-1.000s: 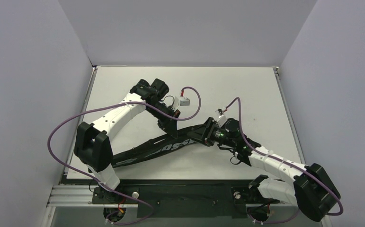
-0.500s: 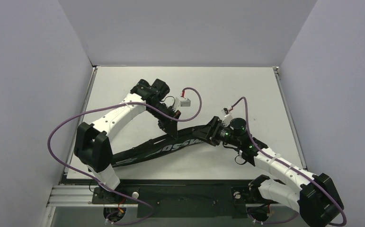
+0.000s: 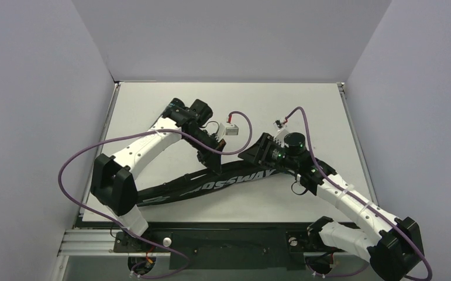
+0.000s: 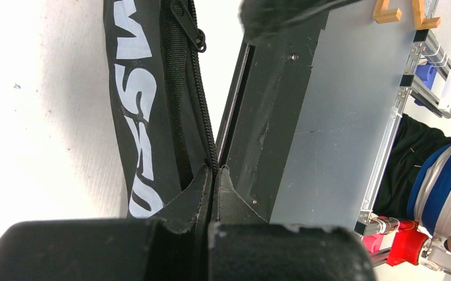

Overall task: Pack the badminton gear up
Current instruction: Zip the racket bag at the center of the board.

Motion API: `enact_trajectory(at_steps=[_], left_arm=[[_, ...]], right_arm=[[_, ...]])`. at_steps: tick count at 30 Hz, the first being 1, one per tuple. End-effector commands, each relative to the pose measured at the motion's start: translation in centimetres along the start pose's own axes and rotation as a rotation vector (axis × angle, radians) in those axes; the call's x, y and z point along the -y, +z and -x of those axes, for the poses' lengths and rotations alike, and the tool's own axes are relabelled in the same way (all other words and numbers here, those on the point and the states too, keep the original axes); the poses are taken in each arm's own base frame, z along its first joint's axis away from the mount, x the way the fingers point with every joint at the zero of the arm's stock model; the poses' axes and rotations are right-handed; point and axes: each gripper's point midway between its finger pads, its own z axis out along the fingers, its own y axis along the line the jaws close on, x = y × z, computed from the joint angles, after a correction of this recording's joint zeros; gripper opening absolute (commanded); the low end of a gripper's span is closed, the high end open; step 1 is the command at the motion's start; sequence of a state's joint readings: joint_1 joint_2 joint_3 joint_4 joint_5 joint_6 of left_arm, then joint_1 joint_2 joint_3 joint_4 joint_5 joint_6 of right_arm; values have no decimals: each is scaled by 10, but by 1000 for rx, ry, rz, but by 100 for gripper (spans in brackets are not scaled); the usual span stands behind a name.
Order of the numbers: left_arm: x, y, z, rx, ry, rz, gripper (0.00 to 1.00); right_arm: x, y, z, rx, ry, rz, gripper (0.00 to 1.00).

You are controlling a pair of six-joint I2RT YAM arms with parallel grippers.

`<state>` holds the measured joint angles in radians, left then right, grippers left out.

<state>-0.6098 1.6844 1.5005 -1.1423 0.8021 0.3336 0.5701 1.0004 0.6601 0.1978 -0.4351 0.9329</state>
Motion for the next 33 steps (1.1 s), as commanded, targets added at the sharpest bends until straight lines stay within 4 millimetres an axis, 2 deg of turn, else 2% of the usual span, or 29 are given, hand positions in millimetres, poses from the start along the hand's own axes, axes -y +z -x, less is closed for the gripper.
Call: enact_trajectory(at_steps=[1,8,25,33], left_arm=[[24,-14,12,68,78,-32,0],[28,-13,13,69,89,-38,0],[38,-10,13,64,113,-48,0],[34,-8,13,64,103,-38,0]], right_arm=[[2,1,-5,-34,-14,-9,44],[11,3,-10,-49,4,-34,45],[9,16,-22,-71,24,-13,44],[11,9,-25,-41,55,-7,34]])
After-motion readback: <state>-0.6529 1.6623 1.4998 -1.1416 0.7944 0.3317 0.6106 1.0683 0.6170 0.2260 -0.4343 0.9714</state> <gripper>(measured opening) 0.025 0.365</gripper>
